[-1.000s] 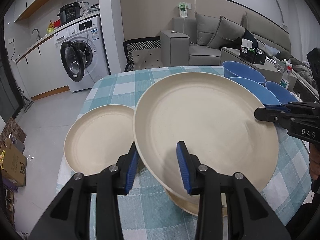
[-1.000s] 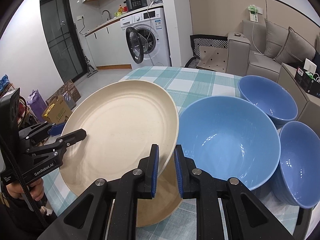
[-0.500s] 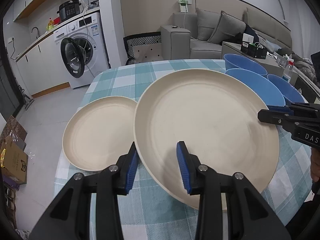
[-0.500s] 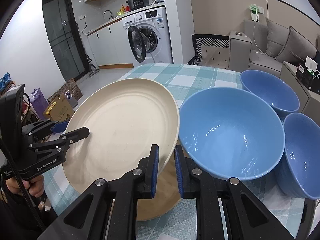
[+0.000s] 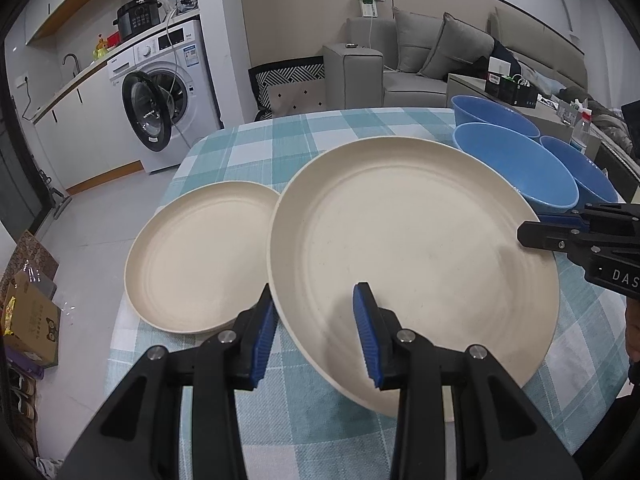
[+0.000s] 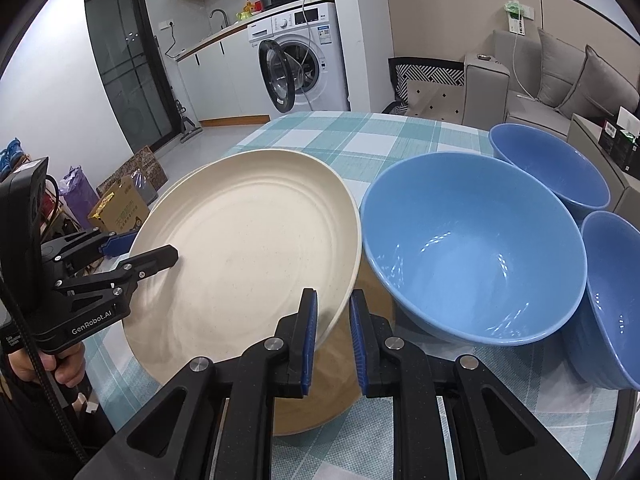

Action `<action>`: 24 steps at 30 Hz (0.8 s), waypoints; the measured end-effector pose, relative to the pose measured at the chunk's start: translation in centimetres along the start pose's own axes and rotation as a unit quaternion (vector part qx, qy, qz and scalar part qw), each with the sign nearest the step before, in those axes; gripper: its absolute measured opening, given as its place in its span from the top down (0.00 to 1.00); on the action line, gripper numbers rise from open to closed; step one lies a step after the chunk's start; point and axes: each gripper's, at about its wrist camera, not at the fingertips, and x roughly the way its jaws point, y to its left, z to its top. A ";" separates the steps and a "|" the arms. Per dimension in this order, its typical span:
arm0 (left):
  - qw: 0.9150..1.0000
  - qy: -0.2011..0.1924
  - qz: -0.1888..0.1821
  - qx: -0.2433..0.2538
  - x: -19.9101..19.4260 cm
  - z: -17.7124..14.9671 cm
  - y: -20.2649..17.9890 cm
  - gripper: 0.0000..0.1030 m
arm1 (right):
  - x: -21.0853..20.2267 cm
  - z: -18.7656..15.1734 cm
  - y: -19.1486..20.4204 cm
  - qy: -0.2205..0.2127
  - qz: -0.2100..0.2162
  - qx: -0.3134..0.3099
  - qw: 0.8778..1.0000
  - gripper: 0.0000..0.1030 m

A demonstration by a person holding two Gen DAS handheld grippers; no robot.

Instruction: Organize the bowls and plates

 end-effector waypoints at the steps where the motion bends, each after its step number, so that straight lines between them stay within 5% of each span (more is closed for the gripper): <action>1: 1.000 0.002 0.001 0.000 0.1 -0.1 0.0 0.65 | 0.1 -0.1 -0.1 0.001 0.000 -0.001 1.000 0.84; 24: 0.999 0.030 -0.005 0.017 1.8 -0.8 -0.8 0.65 | 2.2 -0.8 -0.3 0.047 -0.017 -0.002 0.999 0.84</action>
